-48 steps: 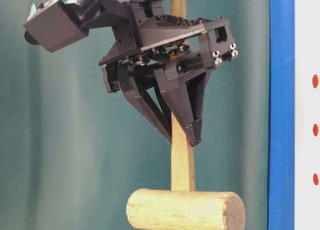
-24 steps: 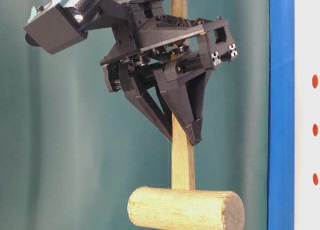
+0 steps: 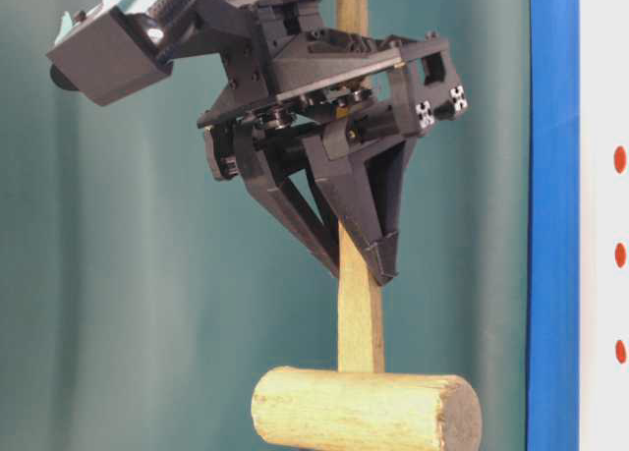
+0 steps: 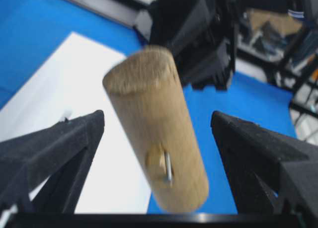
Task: Hit the mark with a hammer.
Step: 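Bring the left gripper in and grasp the mallet head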
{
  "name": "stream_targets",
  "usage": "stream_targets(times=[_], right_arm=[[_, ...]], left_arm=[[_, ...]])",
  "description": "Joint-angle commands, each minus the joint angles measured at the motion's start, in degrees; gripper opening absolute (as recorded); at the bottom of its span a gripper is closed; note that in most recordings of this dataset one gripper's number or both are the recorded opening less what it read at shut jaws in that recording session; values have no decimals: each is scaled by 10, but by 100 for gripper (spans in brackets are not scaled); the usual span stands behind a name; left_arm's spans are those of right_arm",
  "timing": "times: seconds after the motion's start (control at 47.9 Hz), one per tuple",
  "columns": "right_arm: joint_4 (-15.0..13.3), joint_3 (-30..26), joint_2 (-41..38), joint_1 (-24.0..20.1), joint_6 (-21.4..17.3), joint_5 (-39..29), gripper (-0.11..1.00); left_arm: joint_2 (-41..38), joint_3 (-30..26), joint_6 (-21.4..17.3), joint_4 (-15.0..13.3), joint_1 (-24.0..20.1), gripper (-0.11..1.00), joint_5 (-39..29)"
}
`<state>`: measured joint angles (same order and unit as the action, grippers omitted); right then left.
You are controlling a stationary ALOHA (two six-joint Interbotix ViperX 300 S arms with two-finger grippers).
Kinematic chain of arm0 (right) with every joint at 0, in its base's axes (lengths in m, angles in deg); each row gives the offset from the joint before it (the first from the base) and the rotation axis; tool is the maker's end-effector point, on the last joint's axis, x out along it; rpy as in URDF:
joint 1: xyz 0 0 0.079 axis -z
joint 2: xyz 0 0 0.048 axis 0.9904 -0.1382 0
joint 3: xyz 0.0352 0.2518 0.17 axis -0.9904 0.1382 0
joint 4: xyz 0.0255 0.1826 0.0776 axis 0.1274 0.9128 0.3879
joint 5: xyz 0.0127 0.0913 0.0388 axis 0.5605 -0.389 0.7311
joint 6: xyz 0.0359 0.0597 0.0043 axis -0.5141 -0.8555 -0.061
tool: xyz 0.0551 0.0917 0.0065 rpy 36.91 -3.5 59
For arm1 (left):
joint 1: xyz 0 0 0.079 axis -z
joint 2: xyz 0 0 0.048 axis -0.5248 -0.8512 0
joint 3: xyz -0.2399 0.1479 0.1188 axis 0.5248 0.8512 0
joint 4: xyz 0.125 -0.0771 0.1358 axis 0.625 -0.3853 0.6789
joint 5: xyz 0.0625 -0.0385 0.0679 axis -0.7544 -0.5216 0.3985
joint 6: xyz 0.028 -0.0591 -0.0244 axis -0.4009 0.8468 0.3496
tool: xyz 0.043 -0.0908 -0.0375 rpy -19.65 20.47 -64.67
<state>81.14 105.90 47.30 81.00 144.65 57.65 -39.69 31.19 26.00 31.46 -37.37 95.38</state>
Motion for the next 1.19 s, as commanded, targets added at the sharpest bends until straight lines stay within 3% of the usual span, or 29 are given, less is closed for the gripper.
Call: stream_targets(times=[0.0, 0.23, 0.585, 0.668, 0.815, 1.003, 1.17], right_arm=[[1, -15, 20, -1, -2, 9, 10], [3, -15, 20, 1, -2, 9, 10], [41, -15, 21, 4, -2, 9, 10], [41, -15, 20, 4, -2, 8, 10], [41, -16, 21, 4, -2, -2, 10], [43, -19, 21, 11, -4, -34, 10], [65, -24, 20, 22, -4, -52, 10]], left_arm=[[-20, -22, 4, -1, -3, 93, 24], [-86, -56, 18, -1, 0, 93, 31], [-152, -110, 49, -1, 2, 91, 22], [-153, -113, 58, -1, 2, 80, 22], [-154, -113, 79, -1, 5, 45, 23], [-157, -115, 84, -1, 9, 46, 20], [-157, -116, 84, -1, 9, 46, 20]])
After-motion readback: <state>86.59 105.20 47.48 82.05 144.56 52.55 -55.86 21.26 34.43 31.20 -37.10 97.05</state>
